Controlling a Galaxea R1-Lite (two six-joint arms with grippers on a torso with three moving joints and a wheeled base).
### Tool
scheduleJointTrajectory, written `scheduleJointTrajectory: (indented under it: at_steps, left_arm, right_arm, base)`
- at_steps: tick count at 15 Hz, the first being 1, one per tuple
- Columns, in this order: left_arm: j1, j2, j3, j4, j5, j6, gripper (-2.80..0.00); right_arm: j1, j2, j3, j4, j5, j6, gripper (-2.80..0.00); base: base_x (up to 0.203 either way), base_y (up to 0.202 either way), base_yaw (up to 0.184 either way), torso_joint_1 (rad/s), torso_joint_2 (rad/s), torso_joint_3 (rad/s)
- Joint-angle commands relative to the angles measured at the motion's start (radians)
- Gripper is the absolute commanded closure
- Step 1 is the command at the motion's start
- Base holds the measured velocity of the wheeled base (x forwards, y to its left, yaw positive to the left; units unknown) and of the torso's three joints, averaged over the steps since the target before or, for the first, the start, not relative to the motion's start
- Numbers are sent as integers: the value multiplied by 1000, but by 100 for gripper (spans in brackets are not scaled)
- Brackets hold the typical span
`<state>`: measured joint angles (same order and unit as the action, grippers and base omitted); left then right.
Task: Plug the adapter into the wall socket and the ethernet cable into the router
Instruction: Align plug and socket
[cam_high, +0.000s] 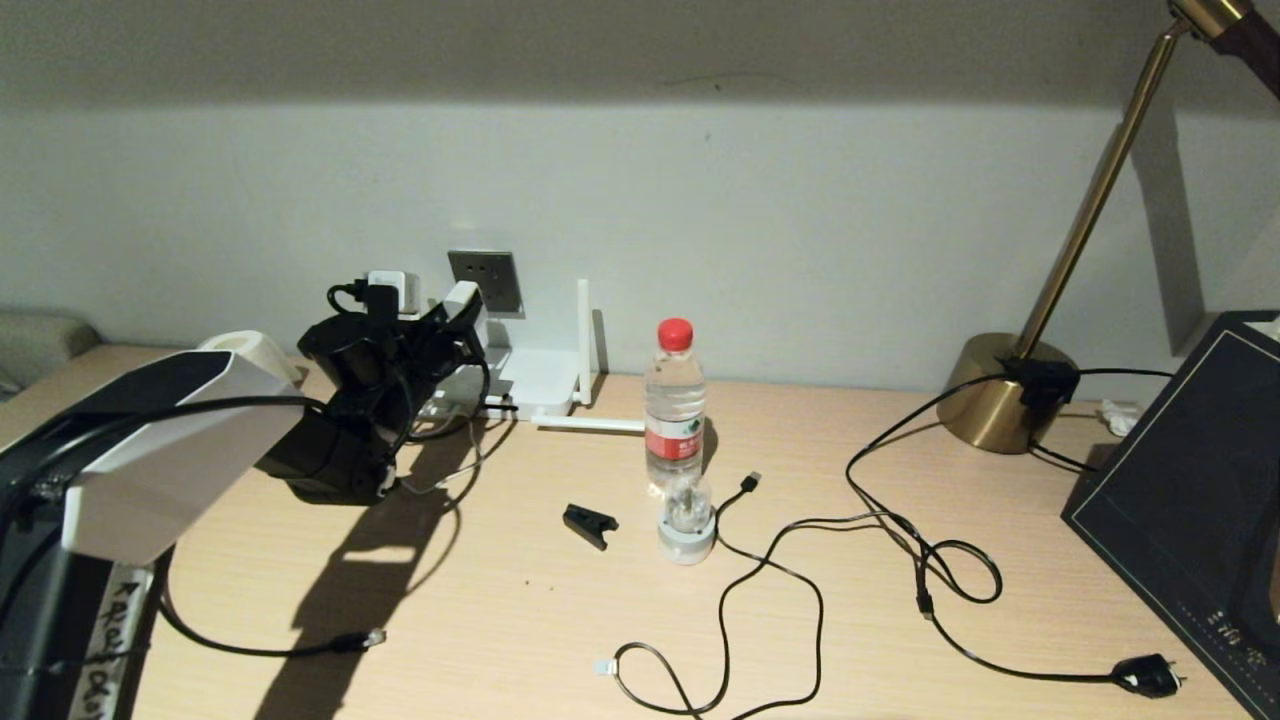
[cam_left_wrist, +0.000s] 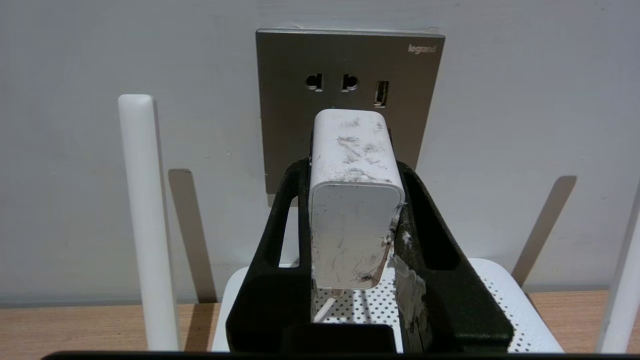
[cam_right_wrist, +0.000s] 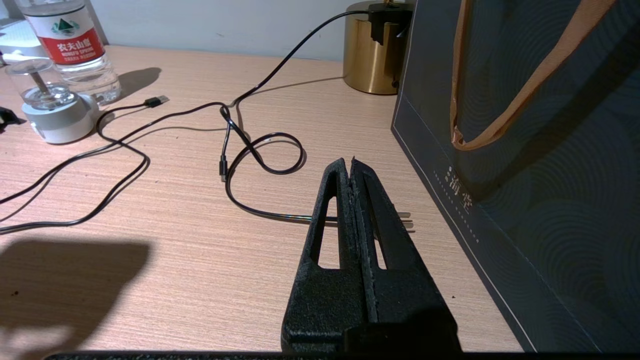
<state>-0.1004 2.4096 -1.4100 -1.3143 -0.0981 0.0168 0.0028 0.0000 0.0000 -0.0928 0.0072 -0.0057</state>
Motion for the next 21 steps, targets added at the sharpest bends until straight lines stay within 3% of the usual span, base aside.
scheduleJointTrajectory:
  at_steps: [1,21]
  left_arm:
    - [-2,-4,-1,-8,2,0,0]
    - [-15,6,-76,72,24,0,0]
  right_arm:
    - [0,2,35,-1,0,0,0]
    - [0,2,35,-1,0,0,0]
  base:
    - [0,0,0,0,0,0]
    - [0,0,0,0,0,0]
